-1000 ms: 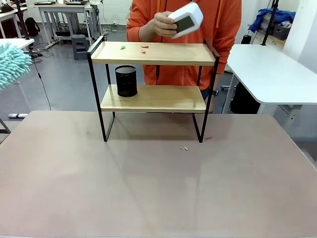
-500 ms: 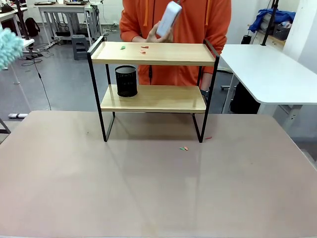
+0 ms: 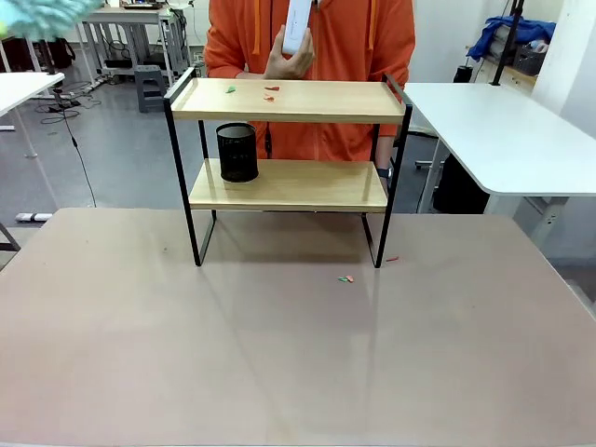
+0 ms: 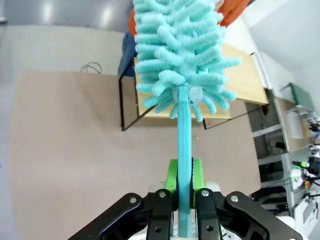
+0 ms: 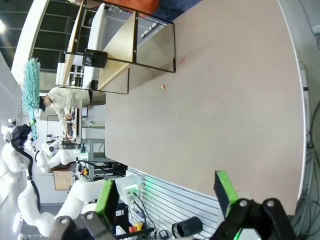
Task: Clean the shelf.
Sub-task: Clean the remaining tier of the Shelf with the Duster once objects are removed.
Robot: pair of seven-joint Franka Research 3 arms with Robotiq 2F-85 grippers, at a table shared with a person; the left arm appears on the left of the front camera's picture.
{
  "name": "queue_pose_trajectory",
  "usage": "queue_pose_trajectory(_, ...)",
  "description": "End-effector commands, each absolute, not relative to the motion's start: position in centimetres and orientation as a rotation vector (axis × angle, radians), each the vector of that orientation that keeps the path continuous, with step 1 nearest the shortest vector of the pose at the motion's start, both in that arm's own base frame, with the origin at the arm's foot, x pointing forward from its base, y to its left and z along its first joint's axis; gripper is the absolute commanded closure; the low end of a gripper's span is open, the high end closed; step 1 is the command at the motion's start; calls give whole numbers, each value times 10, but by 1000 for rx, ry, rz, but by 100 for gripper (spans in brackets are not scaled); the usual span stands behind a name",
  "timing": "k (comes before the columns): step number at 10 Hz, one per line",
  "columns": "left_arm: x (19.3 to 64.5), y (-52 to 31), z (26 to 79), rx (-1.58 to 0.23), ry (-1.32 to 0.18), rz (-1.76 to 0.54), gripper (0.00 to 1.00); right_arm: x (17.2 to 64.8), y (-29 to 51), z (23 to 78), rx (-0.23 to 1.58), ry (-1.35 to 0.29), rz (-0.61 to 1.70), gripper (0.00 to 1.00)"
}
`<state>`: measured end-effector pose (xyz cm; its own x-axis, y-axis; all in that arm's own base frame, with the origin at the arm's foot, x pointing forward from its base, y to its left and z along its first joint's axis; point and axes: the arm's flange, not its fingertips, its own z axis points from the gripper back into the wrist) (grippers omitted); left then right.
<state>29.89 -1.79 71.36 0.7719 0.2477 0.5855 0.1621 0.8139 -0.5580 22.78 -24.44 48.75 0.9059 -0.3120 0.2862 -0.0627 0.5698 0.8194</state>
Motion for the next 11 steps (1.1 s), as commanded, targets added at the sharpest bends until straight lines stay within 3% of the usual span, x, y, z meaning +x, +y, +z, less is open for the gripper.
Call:
queue_pose_trajectory(1,329,-53,716,-574,-680,94,87,229,-244,488,967,-451,-132,0)
queue_pose_trajectory(4,356,-110,691,-497,-549,37,87,229,-244,488,967,-451,-132,0)
queue_pose_trajectory(11,378,-164,655,-437,-456,-113,87,229,-244,488,967,-451,-132,0)
